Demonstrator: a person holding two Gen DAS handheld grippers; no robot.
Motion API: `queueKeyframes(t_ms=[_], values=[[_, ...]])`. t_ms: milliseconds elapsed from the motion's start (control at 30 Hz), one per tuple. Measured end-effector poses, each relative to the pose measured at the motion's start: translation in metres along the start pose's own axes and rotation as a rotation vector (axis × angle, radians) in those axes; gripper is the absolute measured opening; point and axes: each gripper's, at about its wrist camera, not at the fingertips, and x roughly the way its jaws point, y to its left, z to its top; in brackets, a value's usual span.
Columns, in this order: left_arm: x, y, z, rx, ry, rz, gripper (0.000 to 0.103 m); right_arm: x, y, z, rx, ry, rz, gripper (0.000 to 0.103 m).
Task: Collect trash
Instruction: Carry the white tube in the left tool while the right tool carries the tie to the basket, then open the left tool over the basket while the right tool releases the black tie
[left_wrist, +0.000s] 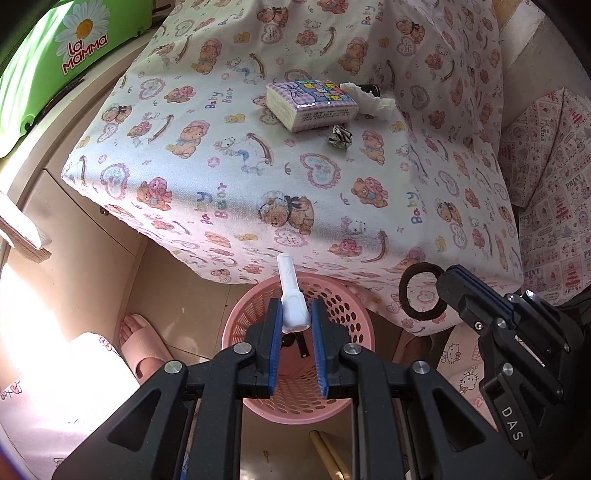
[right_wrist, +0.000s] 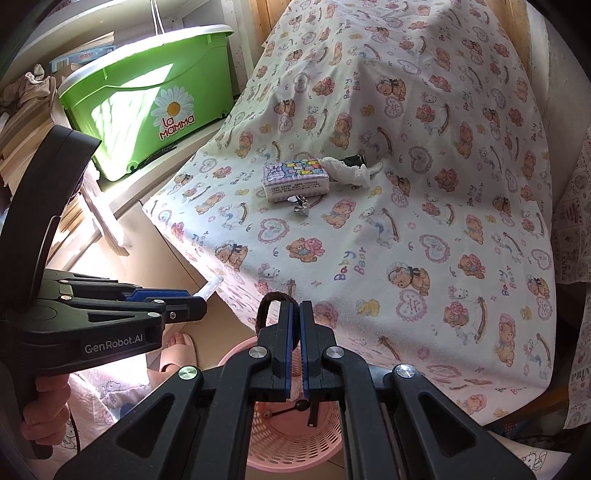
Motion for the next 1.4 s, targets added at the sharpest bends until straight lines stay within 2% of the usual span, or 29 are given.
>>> queueKeyframes(t_ms=[100, 167, 433, 833, 1200, 1300, 1400], values=[[0.008, 0.004, -0.001, -0.034, 0.025, -0.044, 0.015, 0.004, 0.003, -0.004, -0.001, 0.013, -0.013, 0.004], [0.014, 0.007, -0.002, -0.048, 0.044, -0.044, 0.015, 0.007, 0.003, -0.006, -0.001, 0.024, -0.01, 0.004], [0.055, 0.014, -0.007, -0.077, 0.138, 0.017, 0.015, 0.034, -0.002, -0.02, 0.019, 0.122, 0.004, 0.004], [0.12, 0.024, -0.021, -0.124, 0.275, 0.035, 0.015, 0.093, -0.005, -0.052, 0.011, 0.272, -0.055, 0.004], [0.175, 0.034, -0.041, -0.105, 0.402, 0.116, 0.015, 0.147, -0.011, -0.088, 0.003, 0.429, -0.105, 0.004], [0.182, 0.039, -0.046, -0.123, 0.41, 0.152, 0.015, 0.158, -0.015, -0.098, 0.035, 0.475, -0.094, 0.004], [0.191, 0.043, -0.053, -0.138, 0.439, 0.143, 0.015, 0.163, -0.026, -0.108, 0.086, 0.511, -0.077, 0.004]])
